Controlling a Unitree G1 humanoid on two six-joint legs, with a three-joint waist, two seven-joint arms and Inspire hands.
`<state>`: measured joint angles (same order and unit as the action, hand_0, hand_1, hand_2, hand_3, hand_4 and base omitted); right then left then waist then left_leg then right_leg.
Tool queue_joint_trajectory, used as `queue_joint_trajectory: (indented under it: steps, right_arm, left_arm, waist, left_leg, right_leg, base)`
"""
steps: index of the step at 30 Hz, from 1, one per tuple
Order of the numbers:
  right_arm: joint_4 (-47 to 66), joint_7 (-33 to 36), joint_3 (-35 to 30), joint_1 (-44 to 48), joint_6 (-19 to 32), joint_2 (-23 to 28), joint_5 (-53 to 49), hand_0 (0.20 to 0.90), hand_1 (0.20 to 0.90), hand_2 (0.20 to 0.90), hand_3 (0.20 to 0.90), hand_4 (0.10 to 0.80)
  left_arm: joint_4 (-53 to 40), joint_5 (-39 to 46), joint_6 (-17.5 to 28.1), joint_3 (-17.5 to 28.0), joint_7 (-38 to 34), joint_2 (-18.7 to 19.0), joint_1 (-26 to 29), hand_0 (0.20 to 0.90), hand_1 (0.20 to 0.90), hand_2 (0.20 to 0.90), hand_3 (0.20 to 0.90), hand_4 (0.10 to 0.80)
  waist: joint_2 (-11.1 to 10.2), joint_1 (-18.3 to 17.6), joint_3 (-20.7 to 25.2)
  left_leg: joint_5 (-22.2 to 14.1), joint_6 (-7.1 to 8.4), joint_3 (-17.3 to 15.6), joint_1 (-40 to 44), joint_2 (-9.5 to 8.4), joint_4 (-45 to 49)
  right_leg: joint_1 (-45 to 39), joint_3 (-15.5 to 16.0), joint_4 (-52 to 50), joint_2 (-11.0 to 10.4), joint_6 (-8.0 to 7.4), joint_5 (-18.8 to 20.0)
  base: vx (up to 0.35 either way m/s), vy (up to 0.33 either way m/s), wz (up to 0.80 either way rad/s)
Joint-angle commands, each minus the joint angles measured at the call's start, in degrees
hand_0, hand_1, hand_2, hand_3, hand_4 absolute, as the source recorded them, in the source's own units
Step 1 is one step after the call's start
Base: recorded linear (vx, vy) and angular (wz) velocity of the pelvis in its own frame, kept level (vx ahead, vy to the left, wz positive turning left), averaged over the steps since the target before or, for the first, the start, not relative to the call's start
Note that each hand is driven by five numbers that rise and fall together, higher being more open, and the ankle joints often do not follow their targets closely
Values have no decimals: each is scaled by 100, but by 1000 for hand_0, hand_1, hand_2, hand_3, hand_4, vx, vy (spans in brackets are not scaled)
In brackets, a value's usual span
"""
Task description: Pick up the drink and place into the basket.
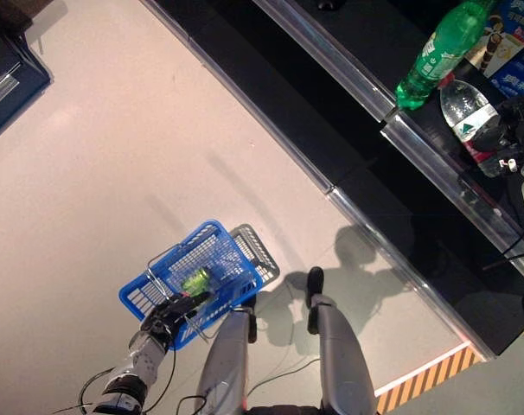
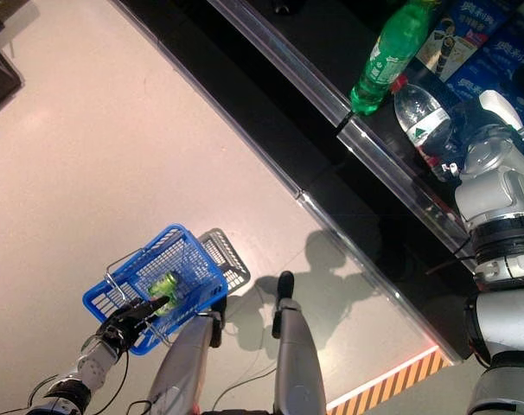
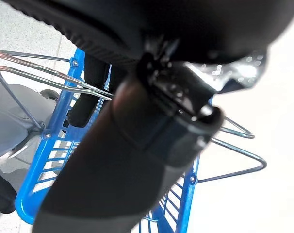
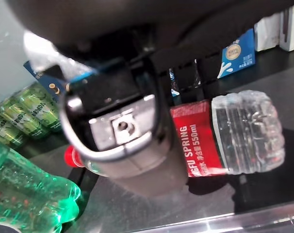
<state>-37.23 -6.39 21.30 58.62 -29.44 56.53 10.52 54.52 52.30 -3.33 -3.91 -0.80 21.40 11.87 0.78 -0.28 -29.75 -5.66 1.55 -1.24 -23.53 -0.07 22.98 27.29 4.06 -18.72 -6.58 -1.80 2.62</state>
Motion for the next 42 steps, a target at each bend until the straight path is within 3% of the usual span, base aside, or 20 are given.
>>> queue_joint_trajectory:
  steps: [1,10,18,32,35,42]
  right_arm:
    - [-234,-97,459,-725,-104,-158,-233,300,300,300,200,100]
    - [74,382,-169,-1371,-110,69,-539,300,300,300,200,100]
    - [859,1008,-1425,-2804,42,133,-787,300,300,300,200,100]
    - [3431,1816,-3328,-4848,418,-449,-874,300,300,300,200,100]
    - [3777,1702,-3452,-4986,660,-562,-1267,300,300,300,200,100]
    - [4900,473,-3663,-5654,1811,-1103,-2734,300,300,300,200,100]
  left_arm:
    - [-323,83,20,-293,160,128,-496,300,300,300,200,100]
    - [-347,107,49,-165,167,180,-604,300,300,300,200,100]
    - [-289,35,199,47,188,88,-816,300,300,300,200,100]
    - [-377,66,538,620,195,-223,-1209,300,300,300,200,100]
    - [-420,103,638,692,258,-276,-1255,300,300,300,200,100]
    - [-675,416,912,849,476,-433,-1417,300,300,300,200,100]
  waist:
    - [162,122,73]
    - [77,1,157]
    - [-45,-279,318]
    - [-236,-767,705]
    - [-265,-813,786]
    - [-313,-943,997]
  left_leg:
    - [444,-348,-26,-193,-206,-244]
    - [267,-391,-131,-76,-202,-86]
    - [83,-416,-342,163,-109,14]
    - [-57,-433,-625,795,19,-278]
    - [-29,-437,-652,862,38,-354]
    - [-57,-438,-720,1093,69,-472]
  right_leg:
    - [-161,84,-400,333,380,-580]
    - [-290,43,-458,320,396,-650]
    - [-488,-86,-516,316,399,-737]
    - [-1030,-395,-235,440,389,-813]
    - [-1088,-441,-168,472,396,-790]
    - [-1316,-531,-35,517,406,-806]
  base:
    - [0,0,0]
    - [-4,12,0]
    - [10,41,-1]
    - [37,44,-12]
    - [63,49,-20]
    - [51,47,-6]
